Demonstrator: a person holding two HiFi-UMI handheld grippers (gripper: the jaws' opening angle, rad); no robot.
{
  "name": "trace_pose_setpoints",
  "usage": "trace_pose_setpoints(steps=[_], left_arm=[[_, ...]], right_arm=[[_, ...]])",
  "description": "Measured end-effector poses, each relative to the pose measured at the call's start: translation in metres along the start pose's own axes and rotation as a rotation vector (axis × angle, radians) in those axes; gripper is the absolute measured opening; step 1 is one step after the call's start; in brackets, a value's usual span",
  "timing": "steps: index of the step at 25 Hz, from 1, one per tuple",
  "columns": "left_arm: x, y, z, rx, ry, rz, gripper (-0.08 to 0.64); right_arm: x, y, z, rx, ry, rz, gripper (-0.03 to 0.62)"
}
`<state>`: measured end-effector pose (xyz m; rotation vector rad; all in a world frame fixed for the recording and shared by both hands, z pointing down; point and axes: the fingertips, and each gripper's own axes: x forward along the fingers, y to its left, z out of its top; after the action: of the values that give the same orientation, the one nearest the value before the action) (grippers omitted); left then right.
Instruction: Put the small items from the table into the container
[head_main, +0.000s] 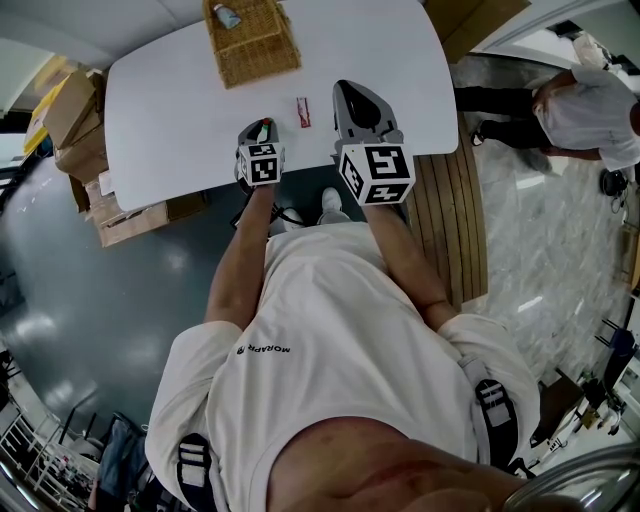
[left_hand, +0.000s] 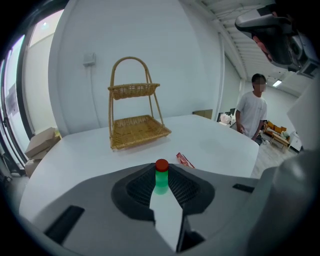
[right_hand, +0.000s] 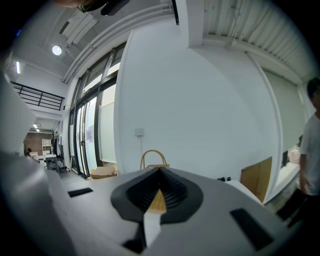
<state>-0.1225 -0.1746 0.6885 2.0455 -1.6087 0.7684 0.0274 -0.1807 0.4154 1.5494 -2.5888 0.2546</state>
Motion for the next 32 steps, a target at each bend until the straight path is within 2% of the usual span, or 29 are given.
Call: trace_pose_setpoints(steps=[5,23,32], left_arm=[[-0.015,-0.003,0.016,0.052,-0.041,0.010,0.078],[-0.073,0.007,0.116,-0.072,-0.258,0.016,0.078],[-0.078,0.015,0.147,-0.024,-0.299,0.046,0.078]], right_arm=[[-0.001,0.003,0.003,0.000,-0.007,0.005,0.012],[-0.001,0.010,0.007,0.002,-0.018,0.021,0.012],[-0.003,0.009,0.011,-0.001,-0.026,0.025,0.012]])
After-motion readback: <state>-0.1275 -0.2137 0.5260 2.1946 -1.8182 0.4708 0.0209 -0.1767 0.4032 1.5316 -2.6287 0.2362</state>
